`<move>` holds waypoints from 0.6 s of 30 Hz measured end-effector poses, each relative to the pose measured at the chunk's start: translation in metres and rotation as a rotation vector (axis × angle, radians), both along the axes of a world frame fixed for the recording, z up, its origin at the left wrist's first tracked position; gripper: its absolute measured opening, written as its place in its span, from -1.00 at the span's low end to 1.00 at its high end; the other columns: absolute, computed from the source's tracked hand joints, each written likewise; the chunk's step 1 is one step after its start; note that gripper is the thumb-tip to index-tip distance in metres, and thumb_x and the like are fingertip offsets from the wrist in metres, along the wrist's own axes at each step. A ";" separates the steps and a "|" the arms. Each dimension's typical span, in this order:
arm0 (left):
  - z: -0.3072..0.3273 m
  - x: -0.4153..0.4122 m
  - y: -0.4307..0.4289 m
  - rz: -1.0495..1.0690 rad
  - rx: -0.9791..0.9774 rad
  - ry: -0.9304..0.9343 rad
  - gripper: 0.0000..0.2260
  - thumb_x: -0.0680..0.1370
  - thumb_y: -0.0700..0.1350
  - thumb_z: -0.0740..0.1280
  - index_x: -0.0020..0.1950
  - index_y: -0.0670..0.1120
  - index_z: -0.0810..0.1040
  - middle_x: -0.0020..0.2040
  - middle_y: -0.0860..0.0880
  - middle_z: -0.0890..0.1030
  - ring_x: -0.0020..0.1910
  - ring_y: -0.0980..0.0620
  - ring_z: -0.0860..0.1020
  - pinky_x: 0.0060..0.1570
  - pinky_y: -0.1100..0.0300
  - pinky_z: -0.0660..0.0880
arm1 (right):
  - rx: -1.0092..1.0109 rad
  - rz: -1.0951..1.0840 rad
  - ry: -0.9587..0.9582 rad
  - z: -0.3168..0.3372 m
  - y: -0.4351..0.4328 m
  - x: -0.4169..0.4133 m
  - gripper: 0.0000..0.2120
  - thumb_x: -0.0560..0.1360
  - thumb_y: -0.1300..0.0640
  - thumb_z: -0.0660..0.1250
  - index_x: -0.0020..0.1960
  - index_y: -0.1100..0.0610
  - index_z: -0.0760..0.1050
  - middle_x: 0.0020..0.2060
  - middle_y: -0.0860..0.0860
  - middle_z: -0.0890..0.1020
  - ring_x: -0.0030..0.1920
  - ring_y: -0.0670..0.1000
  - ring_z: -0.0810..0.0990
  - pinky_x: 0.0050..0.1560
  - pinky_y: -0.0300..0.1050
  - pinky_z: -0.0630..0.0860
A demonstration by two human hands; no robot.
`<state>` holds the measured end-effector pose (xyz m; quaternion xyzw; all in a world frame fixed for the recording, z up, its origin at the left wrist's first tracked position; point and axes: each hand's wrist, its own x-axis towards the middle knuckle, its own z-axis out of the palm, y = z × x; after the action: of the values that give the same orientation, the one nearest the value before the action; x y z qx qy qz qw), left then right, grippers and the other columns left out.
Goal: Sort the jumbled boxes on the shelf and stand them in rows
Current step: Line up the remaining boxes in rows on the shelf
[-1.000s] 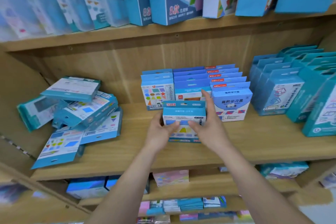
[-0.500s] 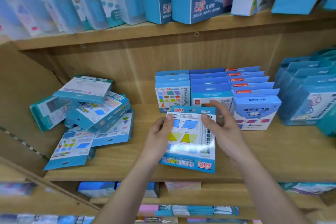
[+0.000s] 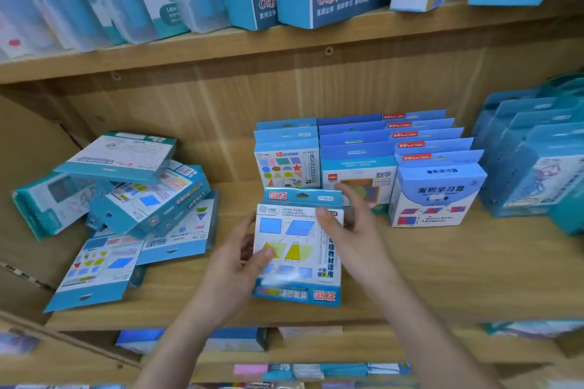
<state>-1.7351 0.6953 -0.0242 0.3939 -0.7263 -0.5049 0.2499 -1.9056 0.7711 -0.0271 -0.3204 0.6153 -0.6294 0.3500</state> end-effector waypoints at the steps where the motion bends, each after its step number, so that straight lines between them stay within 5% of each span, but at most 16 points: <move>1: -0.001 0.003 -0.007 -0.005 -0.121 -0.101 -0.52 0.53 -0.21 0.33 0.37 0.12 0.29 0.05 0.19 0.63 0.01 0.16 0.62 -0.04 0.15 0.58 | 0.036 0.030 0.080 -0.001 -0.001 0.000 -0.58 0.51 0.07 0.35 0.28 -0.16 0.28 -0.04 -0.14 0.62 -0.14 -0.22 0.66 -0.25 -0.17 0.63; 3: 0.003 0.009 -0.020 -0.025 -0.342 -0.319 -0.53 0.52 -0.12 0.37 0.34 0.18 0.29 0.05 0.29 0.58 0.02 0.17 0.59 -0.01 0.10 0.55 | 0.105 0.064 0.240 0.000 -0.004 0.000 -0.61 0.48 0.04 0.39 0.12 -0.29 0.28 -0.05 -0.20 0.61 -0.12 -0.32 0.60 -0.22 -0.18 0.63; 5: 0.015 0.015 -0.034 -0.029 -0.591 -0.454 -0.52 0.48 -0.09 0.40 0.34 0.12 0.34 0.10 0.14 0.58 0.07 0.06 0.56 -0.02 0.07 0.53 | 0.120 0.035 0.365 0.006 -0.007 0.001 -0.65 0.47 0.03 0.40 0.04 -0.27 0.28 -0.06 -0.24 0.60 -0.13 -0.30 0.60 -0.23 -0.20 0.62; 10: 0.046 0.049 -0.091 0.072 -1.241 -0.755 -0.49 0.27 -0.12 0.53 0.20 -0.07 0.53 0.18 -0.15 0.52 0.20 -0.21 0.47 0.10 -0.11 0.44 | 0.153 -0.090 0.645 0.038 -0.026 0.015 -0.63 0.46 -0.01 0.41 0.11 -0.18 0.26 -0.12 -0.22 0.60 -0.10 -0.15 0.59 -0.13 -0.10 0.54; 14: 0.055 0.048 -0.124 -0.061 -1.334 -1.093 -0.51 0.36 0.09 0.45 0.21 -0.08 0.50 0.35 -0.21 0.40 0.41 -0.19 0.28 0.36 -0.24 0.13 | 0.148 -0.129 0.830 0.065 -0.061 0.040 -0.58 0.44 -0.06 0.42 0.20 -0.07 0.31 -0.20 -0.11 0.60 -0.13 0.01 0.56 -0.19 -0.10 0.38; 18: 0.052 0.045 -0.147 -0.094 -1.145 -1.322 -0.40 0.49 0.18 0.25 0.46 0.01 0.18 0.50 -0.17 0.16 0.50 -0.23 -0.01 0.36 -0.38 -0.10 | 0.137 -0.109 1.055 0.088 -0.102 0.060 -0.62 0.46 -0.03 0.39 0.11 0.07 0.28 -0.07 0.04 0.60 -0.03 0.15 0.55 -0.18 -0.03 0.35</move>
<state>-1.6903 0.5485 0.0274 0.3896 -0.8797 0.2594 -0.0838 -1.8457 0.6696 0.0611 -0.5373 0.7632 -0.3584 -0.0197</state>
